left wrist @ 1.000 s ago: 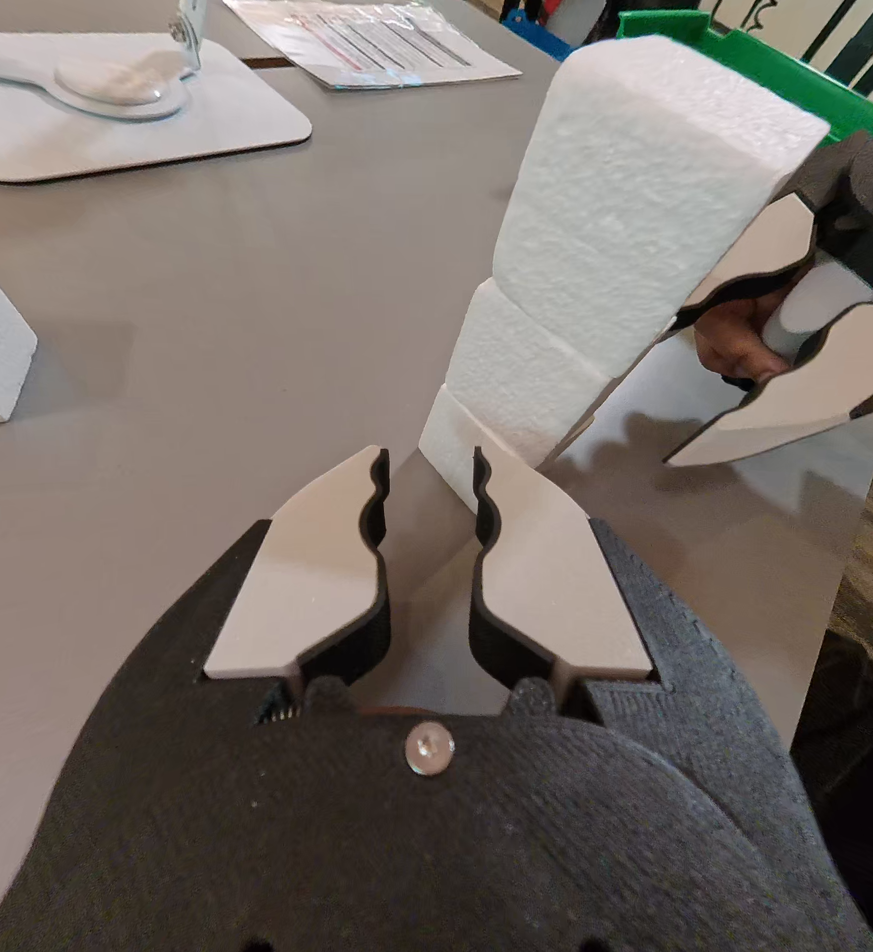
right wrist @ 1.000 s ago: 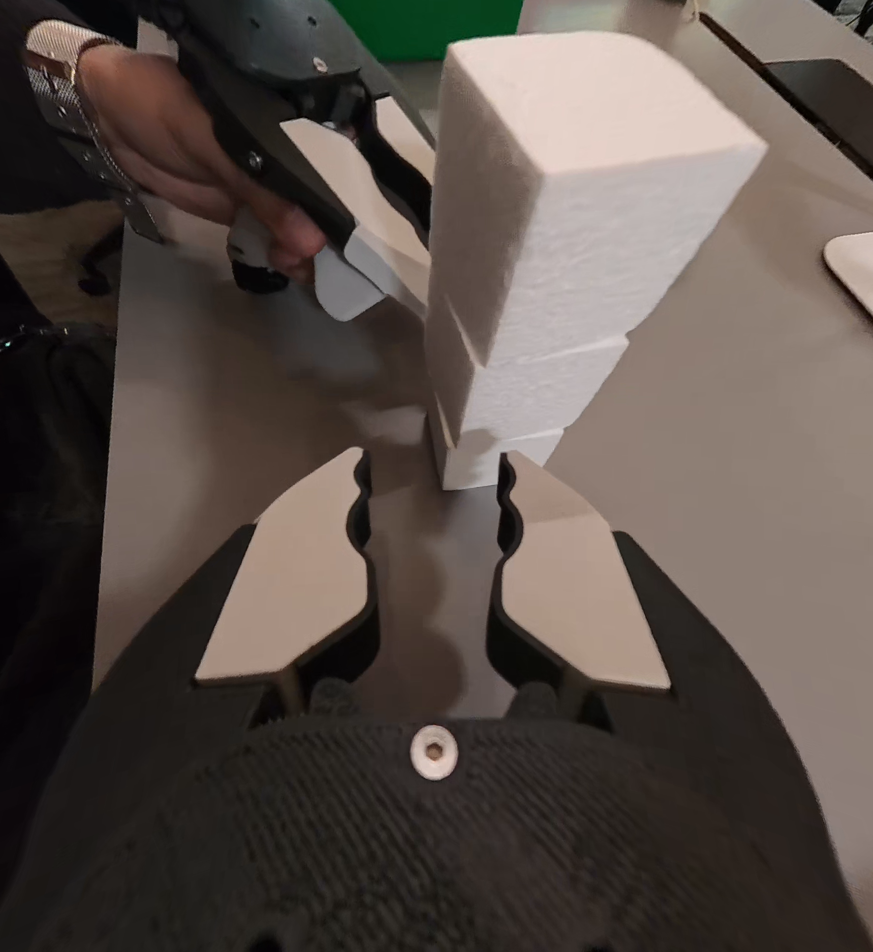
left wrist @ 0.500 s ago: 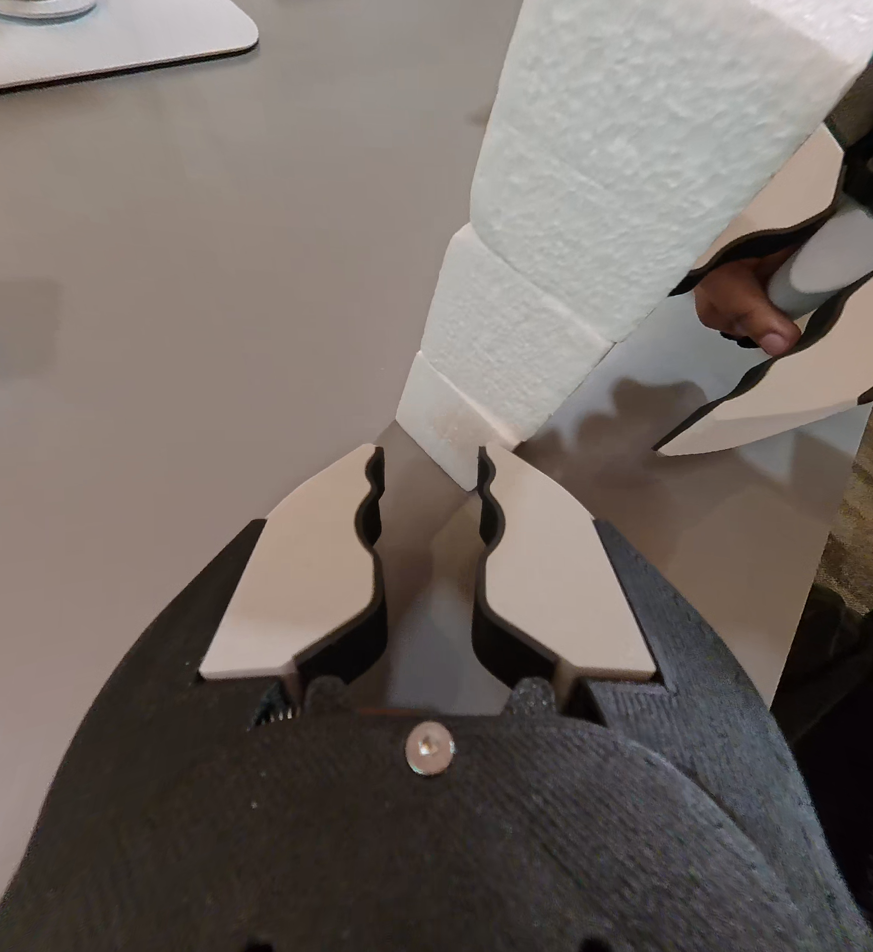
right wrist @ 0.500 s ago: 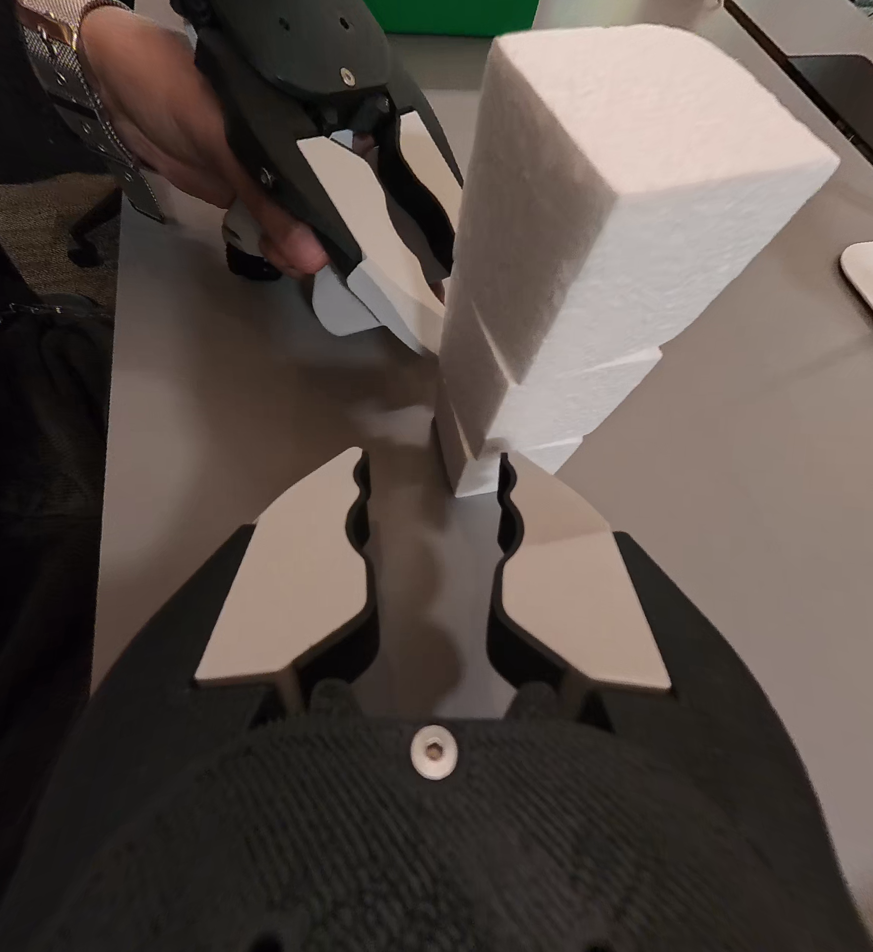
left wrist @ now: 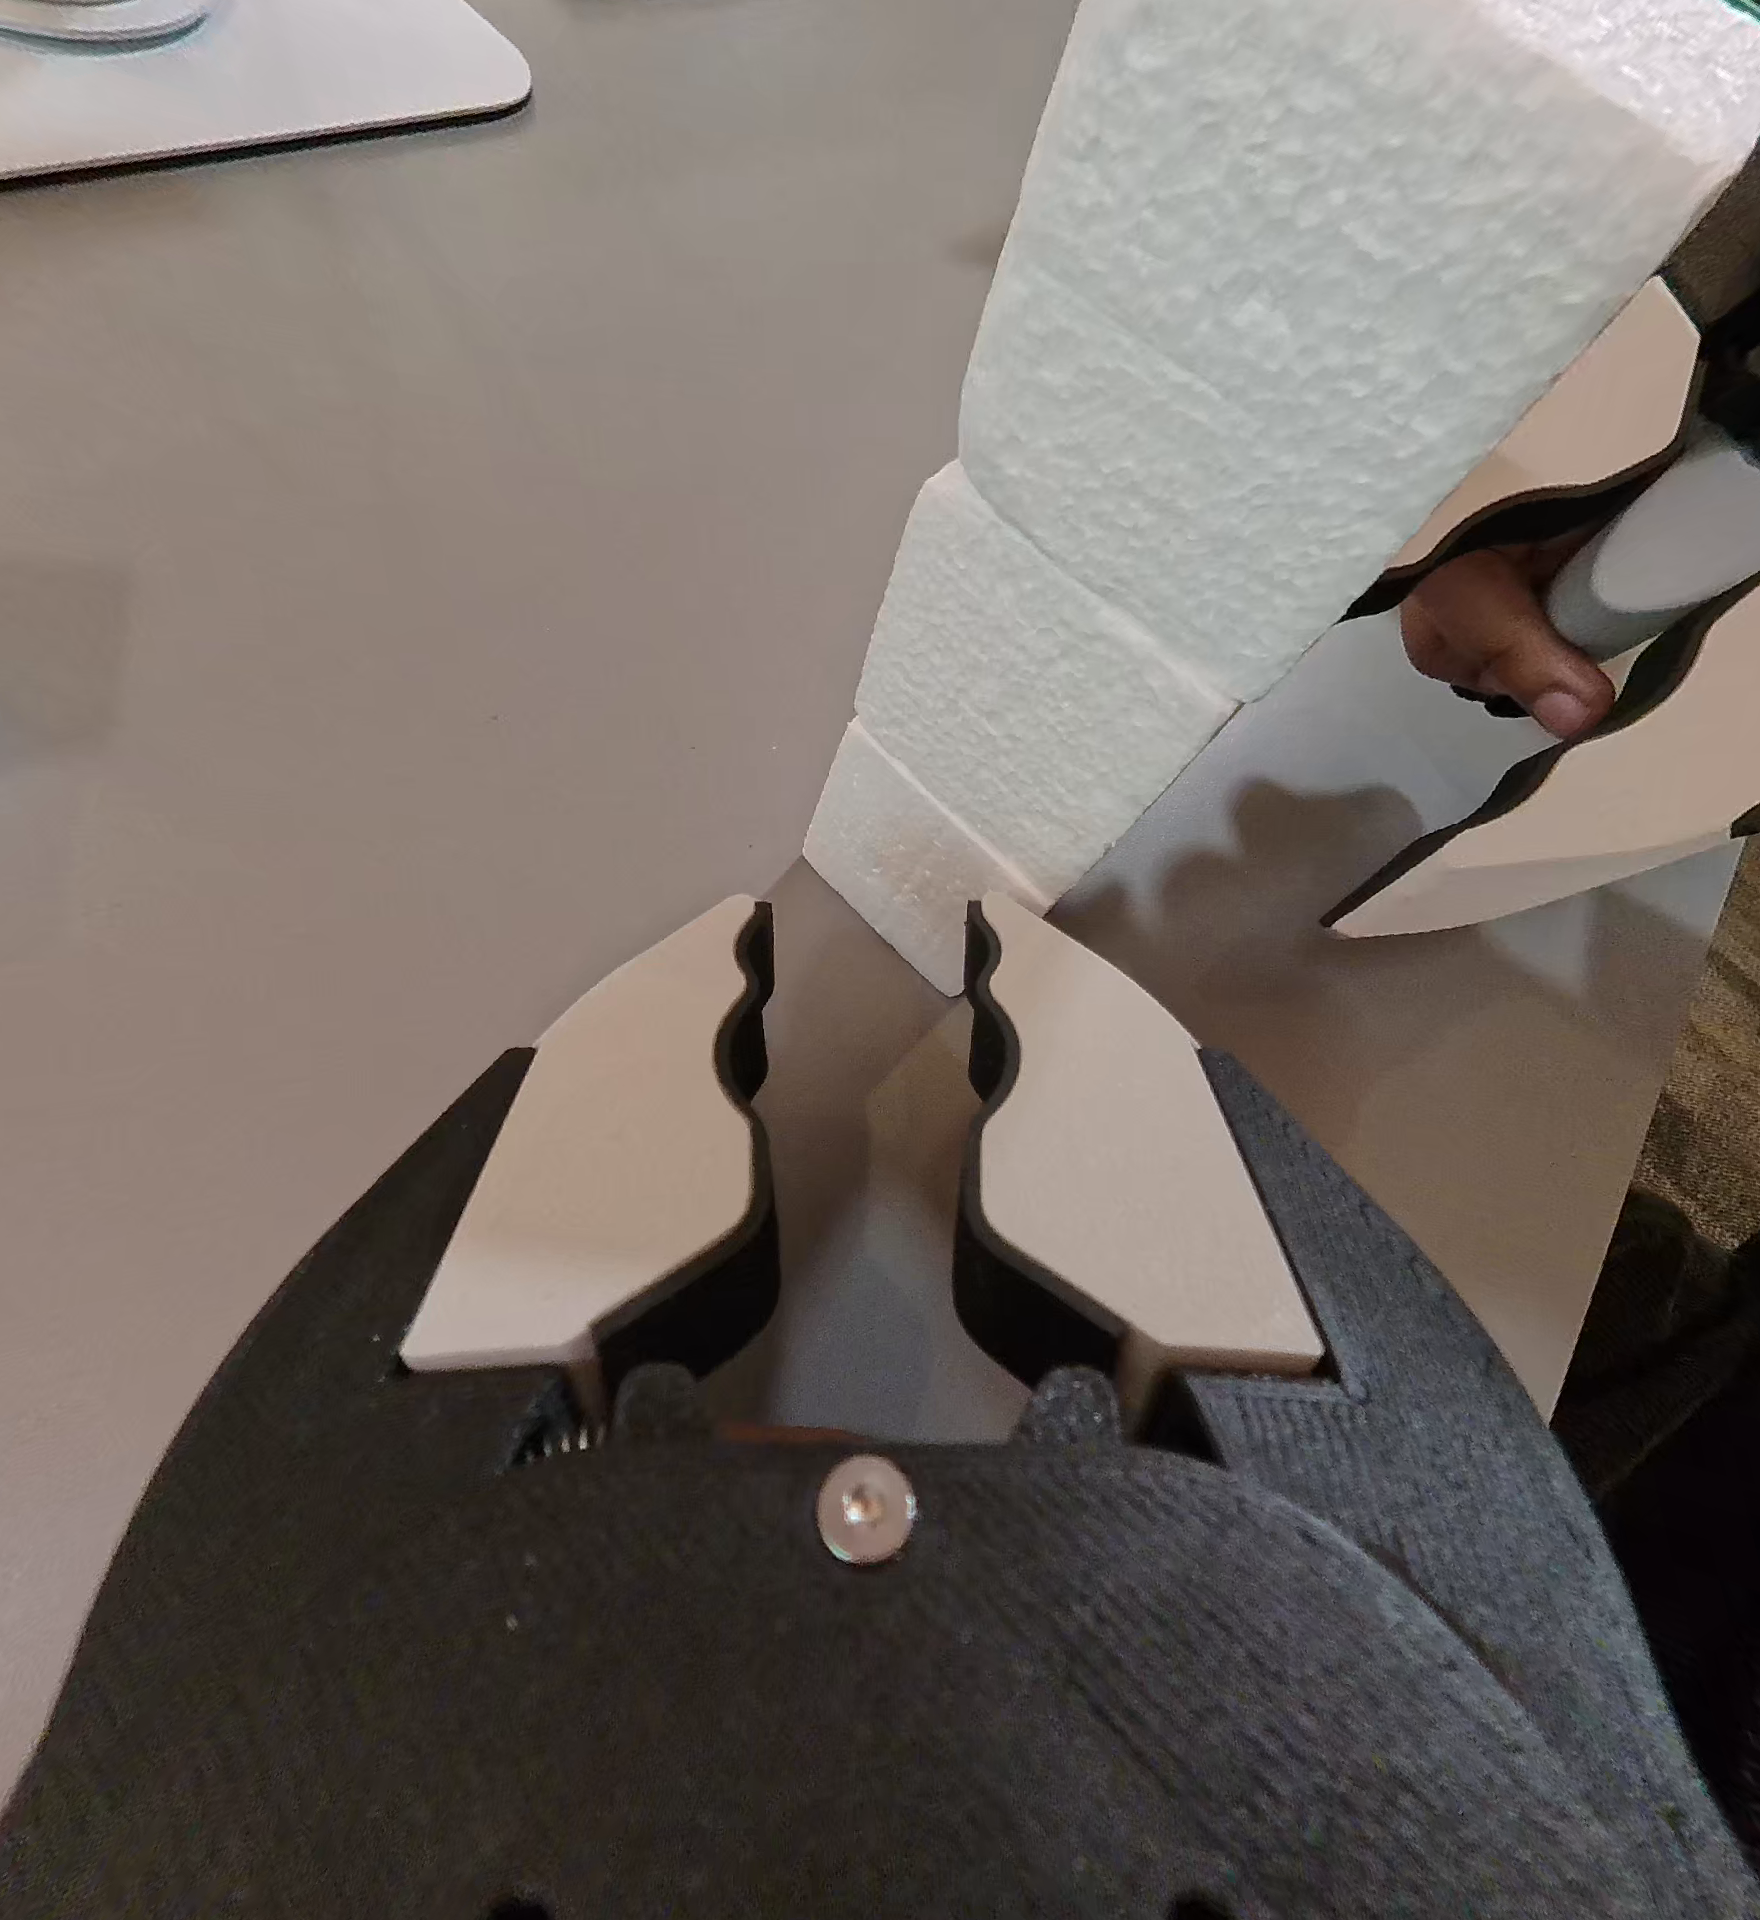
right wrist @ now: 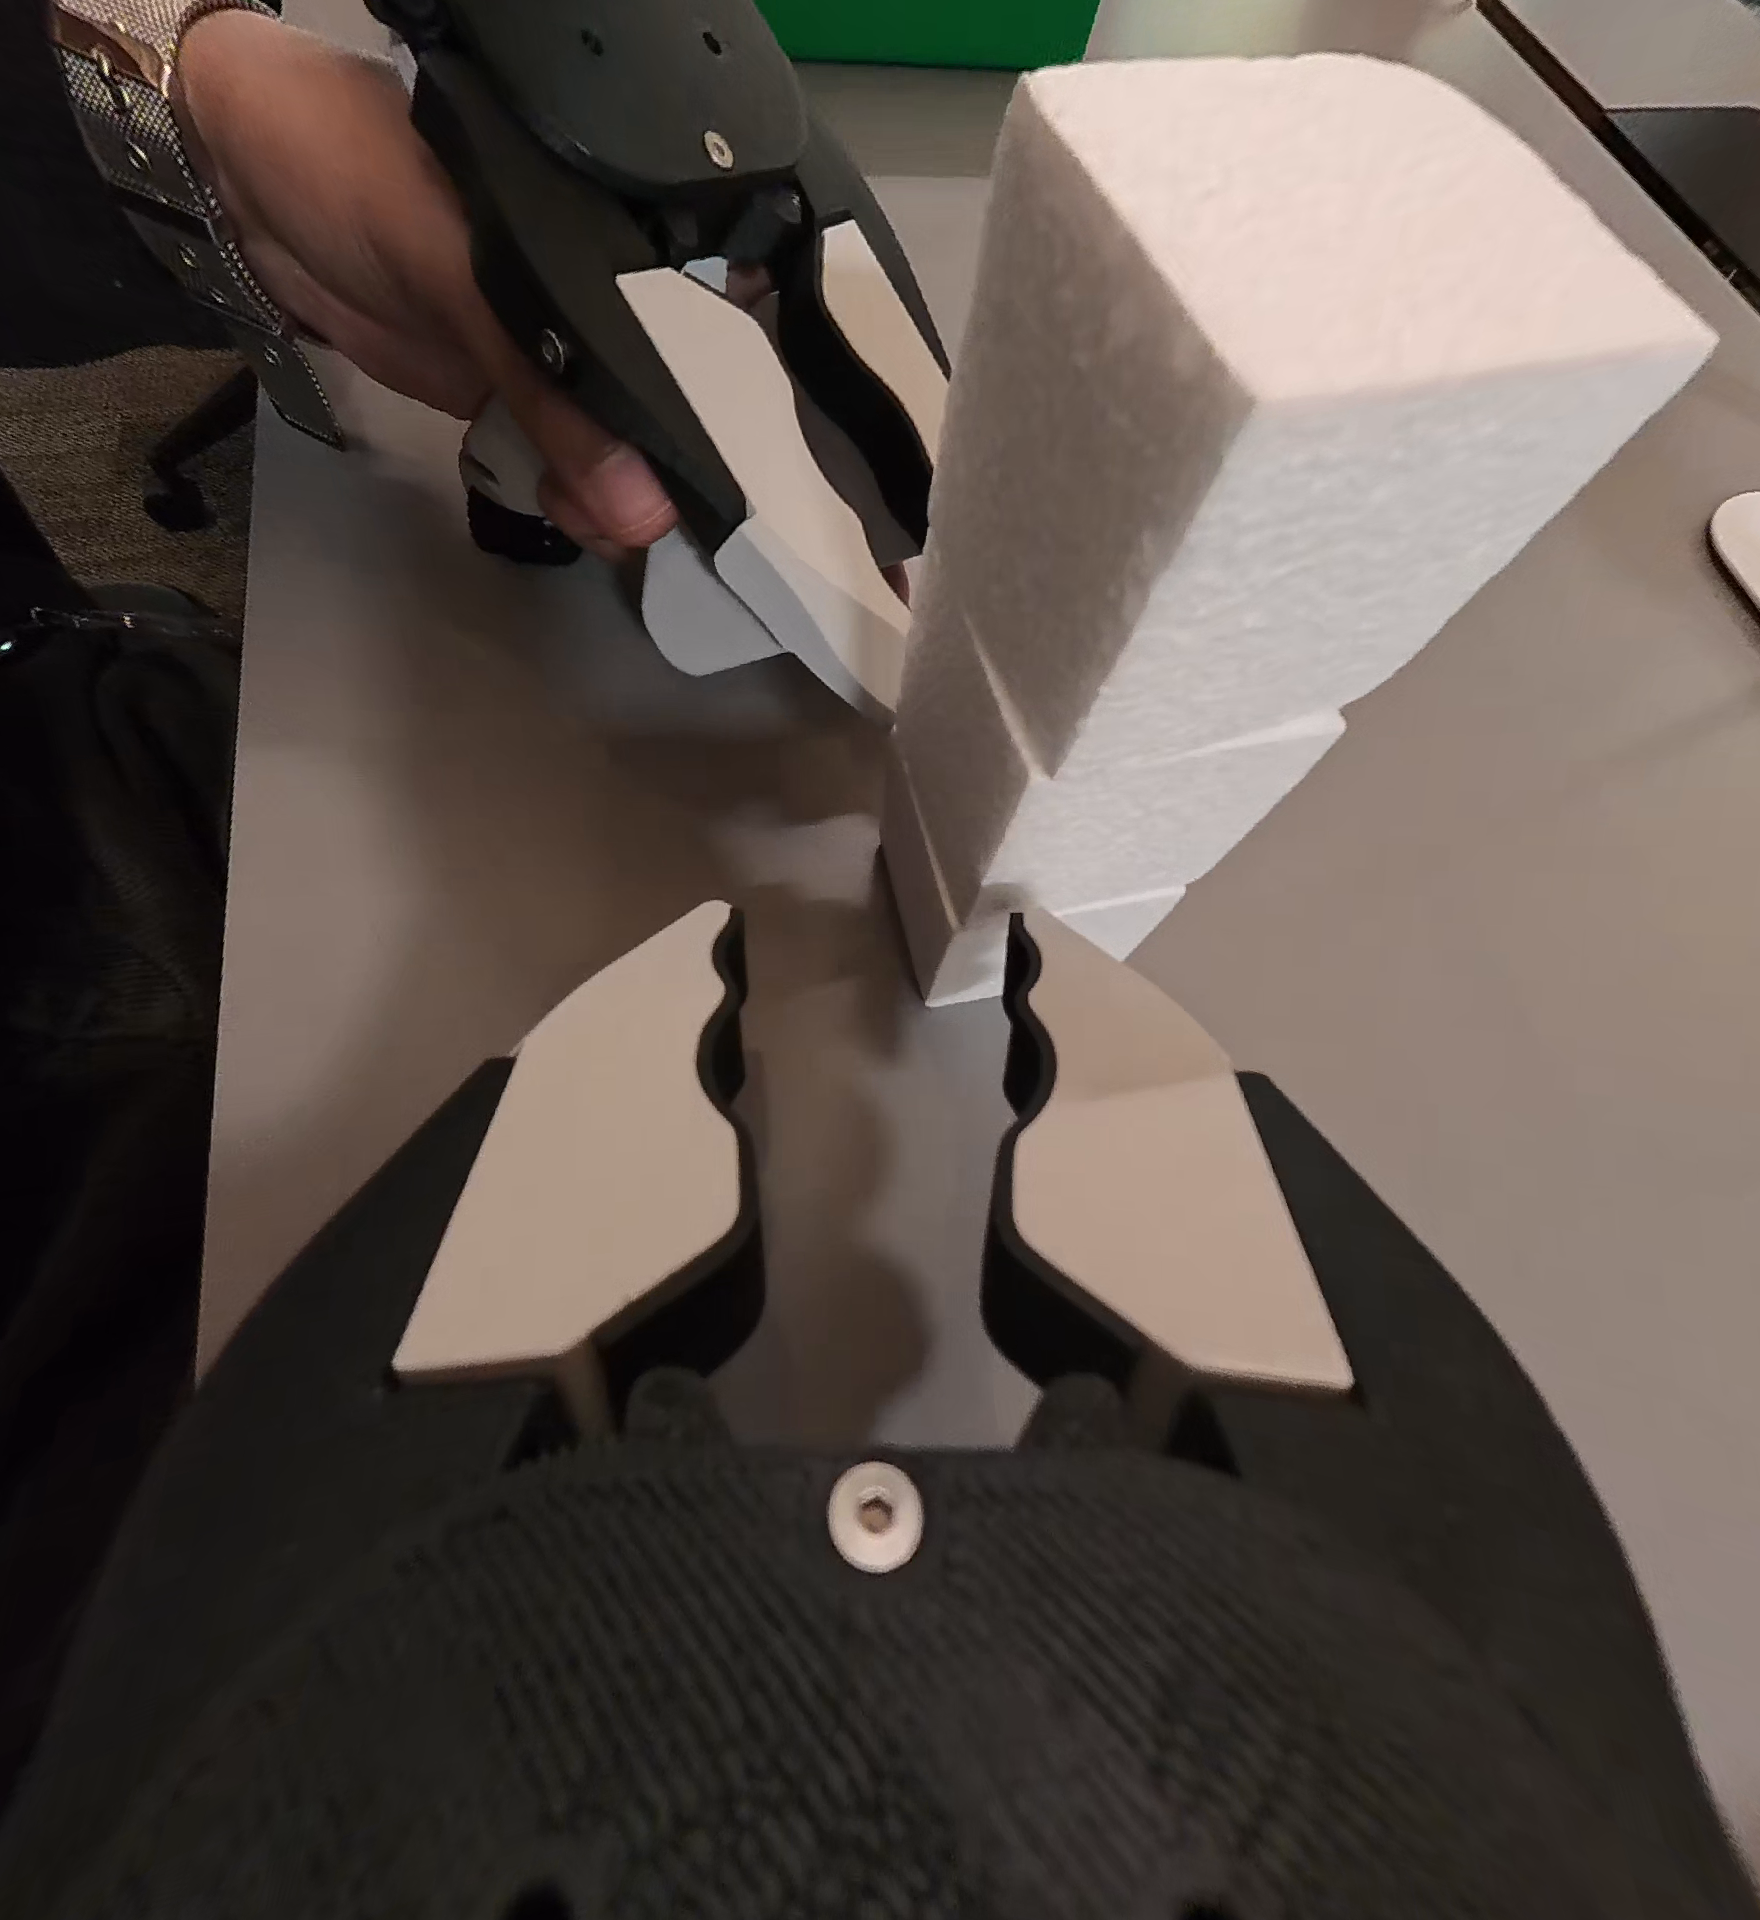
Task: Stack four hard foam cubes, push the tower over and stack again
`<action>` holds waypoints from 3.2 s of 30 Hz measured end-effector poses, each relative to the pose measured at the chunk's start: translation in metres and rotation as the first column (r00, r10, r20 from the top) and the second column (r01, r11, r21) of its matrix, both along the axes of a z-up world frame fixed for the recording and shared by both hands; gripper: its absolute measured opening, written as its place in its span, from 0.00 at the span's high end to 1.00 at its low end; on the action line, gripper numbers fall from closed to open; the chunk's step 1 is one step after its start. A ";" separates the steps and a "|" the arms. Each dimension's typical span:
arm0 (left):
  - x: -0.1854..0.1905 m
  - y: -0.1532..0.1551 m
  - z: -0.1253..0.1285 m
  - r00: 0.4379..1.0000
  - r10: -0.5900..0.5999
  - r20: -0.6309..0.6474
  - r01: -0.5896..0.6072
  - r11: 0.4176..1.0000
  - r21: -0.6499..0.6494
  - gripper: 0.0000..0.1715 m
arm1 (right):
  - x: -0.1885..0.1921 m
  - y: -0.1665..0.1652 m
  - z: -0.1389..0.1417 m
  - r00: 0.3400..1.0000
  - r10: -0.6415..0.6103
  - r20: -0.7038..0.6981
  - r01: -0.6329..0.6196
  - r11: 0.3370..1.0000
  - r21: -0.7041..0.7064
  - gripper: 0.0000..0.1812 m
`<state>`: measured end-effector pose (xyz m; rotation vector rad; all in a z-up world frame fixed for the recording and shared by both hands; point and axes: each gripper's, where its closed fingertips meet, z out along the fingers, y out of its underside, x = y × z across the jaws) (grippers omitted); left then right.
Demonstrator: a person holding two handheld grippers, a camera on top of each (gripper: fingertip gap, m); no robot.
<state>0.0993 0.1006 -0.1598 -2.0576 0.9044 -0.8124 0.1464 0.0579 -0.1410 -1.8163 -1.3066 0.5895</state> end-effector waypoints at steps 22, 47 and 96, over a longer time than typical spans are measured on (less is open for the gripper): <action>-0.067 0.053 0.044 0.897 0.365 0.249 -0.381 0.924 0.016 0.79 | 0.098 0.081 0.028 0.862 -0.482 -0.157 0.481 0.876 -0.045 0.71; -0.123 0.045 0.041 0.782 0.515 0.351 -0.514 0.852 -0.104 0.82 | -0.117 0.230 -0.004 0.994 0.015 -0.105 -0.009 0.998 0.054 0.58; -0.092 0.030 0.044 0.839 0.417 0.350 -0.410 0.907 -0.100 0.83 | 0.006 0.156 0.137 0.959 -0.002 -0.283 0.074 0.967 0.242 0.71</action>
